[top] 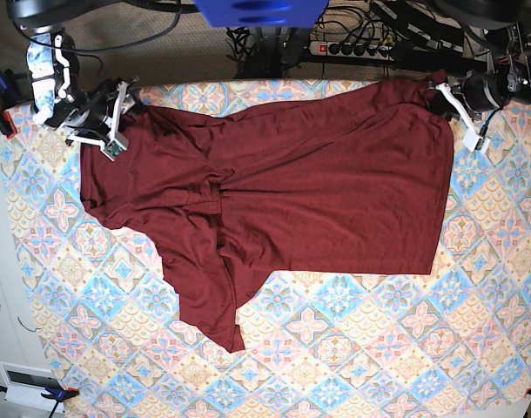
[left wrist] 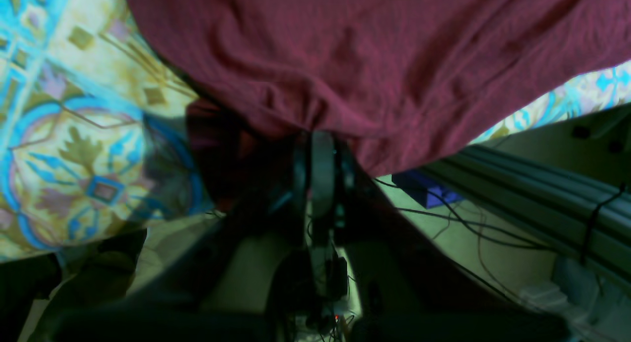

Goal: Layout the t-shirt on the table in an organized manner, then fold the t-shirt properly
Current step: 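Lift the shirt edge with both grippers and pull it taut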

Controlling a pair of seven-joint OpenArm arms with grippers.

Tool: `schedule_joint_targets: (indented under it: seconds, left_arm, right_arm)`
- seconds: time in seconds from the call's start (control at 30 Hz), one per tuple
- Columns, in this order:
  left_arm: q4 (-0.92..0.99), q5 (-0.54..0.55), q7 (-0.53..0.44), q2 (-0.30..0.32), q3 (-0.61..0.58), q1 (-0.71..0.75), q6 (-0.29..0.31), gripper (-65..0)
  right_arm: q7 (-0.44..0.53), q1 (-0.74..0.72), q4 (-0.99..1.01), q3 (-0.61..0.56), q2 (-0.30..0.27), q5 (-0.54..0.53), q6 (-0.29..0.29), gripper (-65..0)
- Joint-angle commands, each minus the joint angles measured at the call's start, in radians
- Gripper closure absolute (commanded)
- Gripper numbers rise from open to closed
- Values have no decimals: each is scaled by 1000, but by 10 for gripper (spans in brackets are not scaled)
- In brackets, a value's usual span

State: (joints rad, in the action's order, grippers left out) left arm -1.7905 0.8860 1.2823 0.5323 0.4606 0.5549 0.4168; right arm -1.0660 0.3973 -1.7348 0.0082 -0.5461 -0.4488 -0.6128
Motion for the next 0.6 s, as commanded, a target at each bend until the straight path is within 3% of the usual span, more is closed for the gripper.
schedule_joint_targets:
  seconds: [0.0,0.03,0.17,0.57]
  left_arm:
    - [-16,12,-10,19,13,0,4,0]
    - [-18,14,-10,19,22,0,4,0]
    - [-18,15,-10,18,50,0,9,0]
    - [-213,15,-7,70,51,89,21,0]
  right_arm:
    - [-20,-2,6,5,-13,57,11,-314]
    - [-18,-2,9,5,-13,78,11,-279]
    - [-13,-2,3,6,-12,130,11,-10]
    - [-15,111,-216,14,-15,130,6,-7]
